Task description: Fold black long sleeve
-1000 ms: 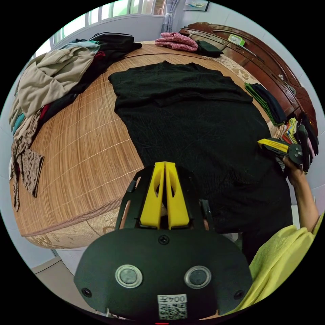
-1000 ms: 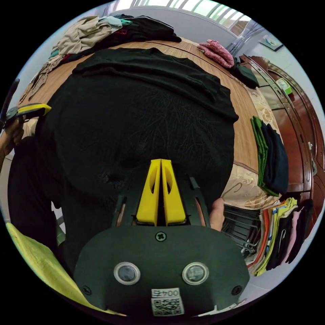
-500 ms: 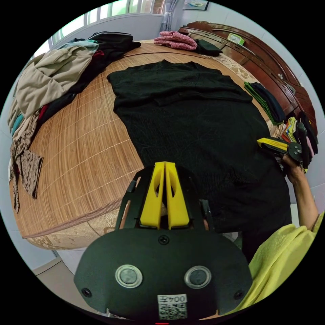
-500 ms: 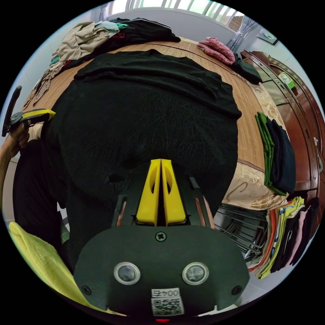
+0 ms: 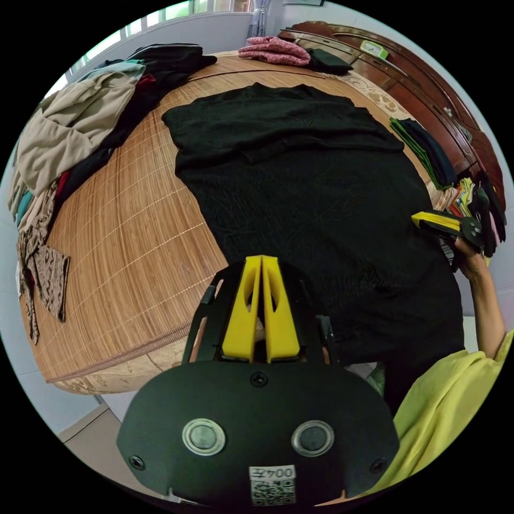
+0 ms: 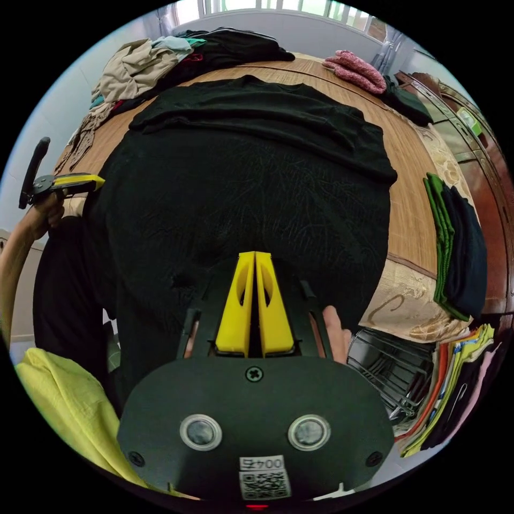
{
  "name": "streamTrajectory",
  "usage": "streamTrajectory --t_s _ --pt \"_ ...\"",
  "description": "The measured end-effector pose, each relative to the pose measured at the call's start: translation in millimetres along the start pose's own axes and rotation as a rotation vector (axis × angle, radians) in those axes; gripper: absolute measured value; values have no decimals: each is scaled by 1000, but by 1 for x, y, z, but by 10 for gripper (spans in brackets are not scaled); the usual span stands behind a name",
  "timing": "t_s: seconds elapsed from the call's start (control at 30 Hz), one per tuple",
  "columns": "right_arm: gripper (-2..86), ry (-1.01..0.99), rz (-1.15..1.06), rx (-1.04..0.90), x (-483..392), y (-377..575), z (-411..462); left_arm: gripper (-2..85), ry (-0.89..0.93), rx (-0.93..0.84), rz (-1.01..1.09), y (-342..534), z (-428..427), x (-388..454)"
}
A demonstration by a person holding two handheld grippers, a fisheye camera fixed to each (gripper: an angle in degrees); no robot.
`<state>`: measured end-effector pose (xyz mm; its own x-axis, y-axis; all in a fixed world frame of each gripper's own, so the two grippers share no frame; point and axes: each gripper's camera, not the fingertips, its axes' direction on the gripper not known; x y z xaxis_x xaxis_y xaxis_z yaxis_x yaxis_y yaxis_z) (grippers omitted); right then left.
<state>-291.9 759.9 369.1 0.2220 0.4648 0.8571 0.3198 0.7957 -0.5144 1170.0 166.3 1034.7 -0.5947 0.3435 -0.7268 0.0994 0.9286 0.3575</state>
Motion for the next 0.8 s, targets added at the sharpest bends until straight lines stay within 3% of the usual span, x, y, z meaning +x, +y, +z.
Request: streamTrajectory --t_s 0.3,0.8 --pt "-5 -119 33 -130 35 -32 3 6 -69 -60 32 -20 -1 14" --pt "-7 73 -118 -174 30 -72 5 4 -75 -82 12 -34 -1 17"
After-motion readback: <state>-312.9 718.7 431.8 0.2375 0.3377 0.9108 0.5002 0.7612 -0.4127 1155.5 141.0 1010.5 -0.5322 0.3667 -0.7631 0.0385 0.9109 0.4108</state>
